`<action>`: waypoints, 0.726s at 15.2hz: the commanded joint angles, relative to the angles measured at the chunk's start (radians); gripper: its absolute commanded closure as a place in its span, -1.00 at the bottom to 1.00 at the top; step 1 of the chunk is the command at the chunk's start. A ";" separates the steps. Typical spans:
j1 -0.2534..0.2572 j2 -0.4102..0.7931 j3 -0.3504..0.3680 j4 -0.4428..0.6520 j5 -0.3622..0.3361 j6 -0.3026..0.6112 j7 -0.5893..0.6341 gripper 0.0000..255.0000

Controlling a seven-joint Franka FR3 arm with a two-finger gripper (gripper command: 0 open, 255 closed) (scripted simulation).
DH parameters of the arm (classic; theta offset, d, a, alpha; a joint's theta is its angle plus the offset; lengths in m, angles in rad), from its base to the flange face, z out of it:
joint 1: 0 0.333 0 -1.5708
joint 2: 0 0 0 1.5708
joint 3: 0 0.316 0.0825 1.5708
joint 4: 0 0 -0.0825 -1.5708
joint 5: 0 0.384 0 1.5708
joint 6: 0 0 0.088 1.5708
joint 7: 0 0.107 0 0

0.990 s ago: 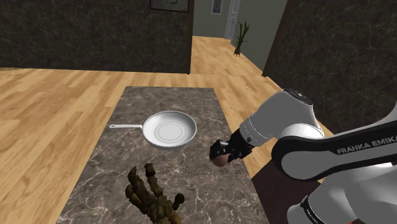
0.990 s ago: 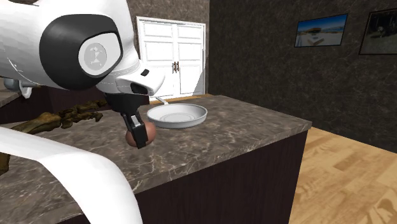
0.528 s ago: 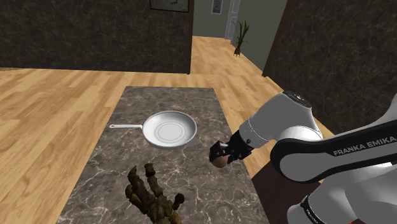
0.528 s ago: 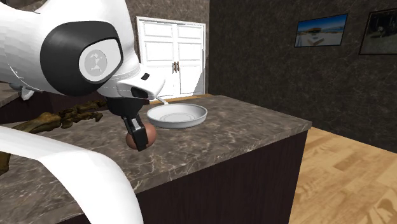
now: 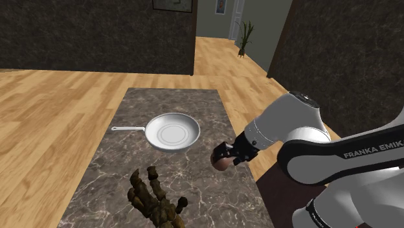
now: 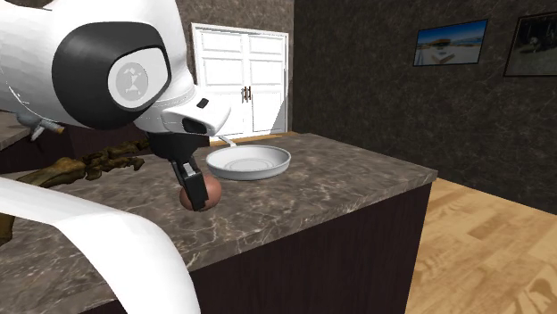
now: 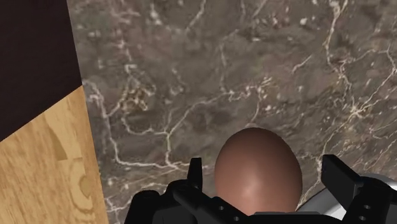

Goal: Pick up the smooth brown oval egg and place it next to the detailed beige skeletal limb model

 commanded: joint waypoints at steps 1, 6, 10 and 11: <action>-0.006 -0.036 0.005 -0.001 -0.007 -0.037 0.009 -1.00; -0.035 -0.214 -0.005 0.000 -0.045 -0.218 0.025 -1.00; -0.035 -0.214 -0.005 0.000 -0.045 -0.218 0.025 -1.00; -0.035 -0.214 -0.005 0.000 -0.045 -0.218 0.025 -1.00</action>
